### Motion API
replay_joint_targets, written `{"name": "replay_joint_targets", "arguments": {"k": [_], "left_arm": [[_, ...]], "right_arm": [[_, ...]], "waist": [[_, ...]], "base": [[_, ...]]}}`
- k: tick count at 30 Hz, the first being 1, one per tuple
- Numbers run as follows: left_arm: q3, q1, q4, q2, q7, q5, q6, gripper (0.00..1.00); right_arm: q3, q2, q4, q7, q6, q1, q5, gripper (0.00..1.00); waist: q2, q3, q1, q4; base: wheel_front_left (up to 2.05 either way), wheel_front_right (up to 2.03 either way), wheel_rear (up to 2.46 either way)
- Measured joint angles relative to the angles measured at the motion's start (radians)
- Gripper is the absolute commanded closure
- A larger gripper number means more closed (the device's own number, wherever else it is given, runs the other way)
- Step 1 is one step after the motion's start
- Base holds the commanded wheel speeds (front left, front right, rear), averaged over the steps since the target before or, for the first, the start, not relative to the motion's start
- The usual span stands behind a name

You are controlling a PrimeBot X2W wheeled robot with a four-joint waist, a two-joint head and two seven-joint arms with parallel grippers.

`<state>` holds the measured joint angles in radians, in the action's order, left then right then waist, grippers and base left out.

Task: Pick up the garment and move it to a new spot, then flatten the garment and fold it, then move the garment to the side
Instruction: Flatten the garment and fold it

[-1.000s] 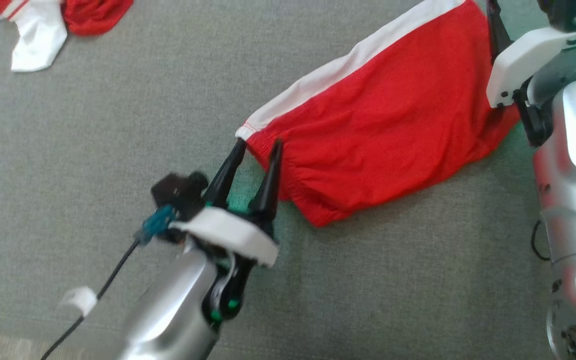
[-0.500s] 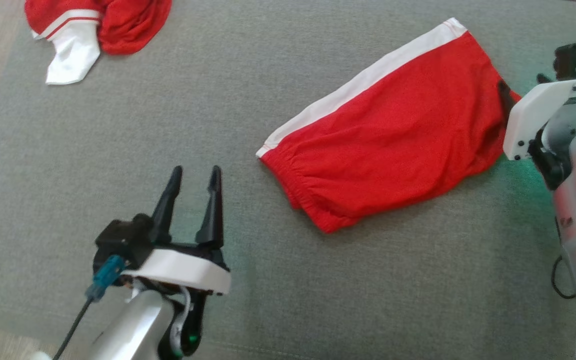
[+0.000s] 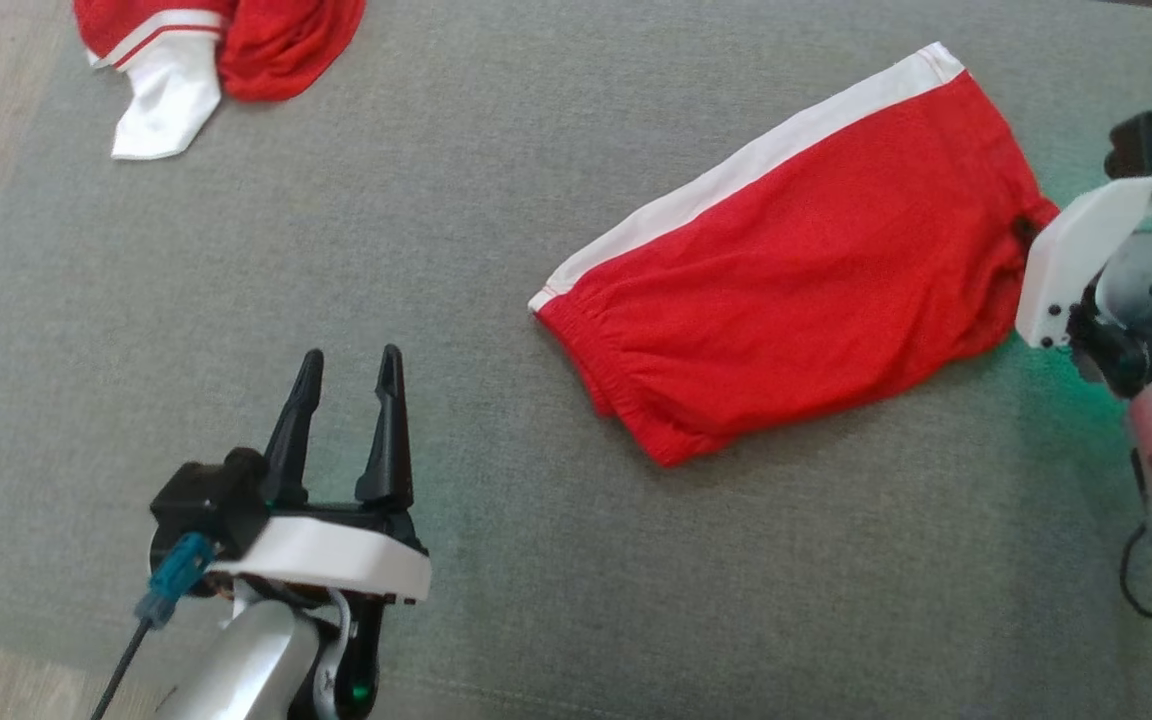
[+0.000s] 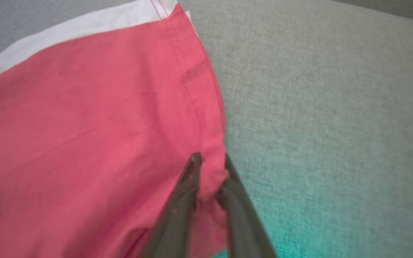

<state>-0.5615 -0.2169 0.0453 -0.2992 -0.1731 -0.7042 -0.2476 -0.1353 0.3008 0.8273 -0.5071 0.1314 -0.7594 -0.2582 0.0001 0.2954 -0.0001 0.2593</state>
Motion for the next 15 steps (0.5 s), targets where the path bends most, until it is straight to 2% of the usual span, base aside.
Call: {"name": "replay_joint_targets", "arguments": {"k": [6, 15], "left_arm": [[0.002, 0.002, -0.016, -0.008, -0.004, 0.001, -0.009, 0.0], [0.015, 0.047, -0.016, -0.041, -0.018, 0.001, -0.021, 0.0]], "right_arm": [[0.051, -0.024, -0.034, 0.09, 0.0, 0.061, 0.001, 1.0], [0.209, -0.133, -0.127, 0.222, 0.0, 0.253, 0.063, 1.0]], "waist": [[0.0, -0.027, 0.0001, -0.051], [0.0, -0.108, 0.0, -0.153]], "base": [[0.0, 0.0, 0.0], [0.0, 0.0, 0.0]]}}
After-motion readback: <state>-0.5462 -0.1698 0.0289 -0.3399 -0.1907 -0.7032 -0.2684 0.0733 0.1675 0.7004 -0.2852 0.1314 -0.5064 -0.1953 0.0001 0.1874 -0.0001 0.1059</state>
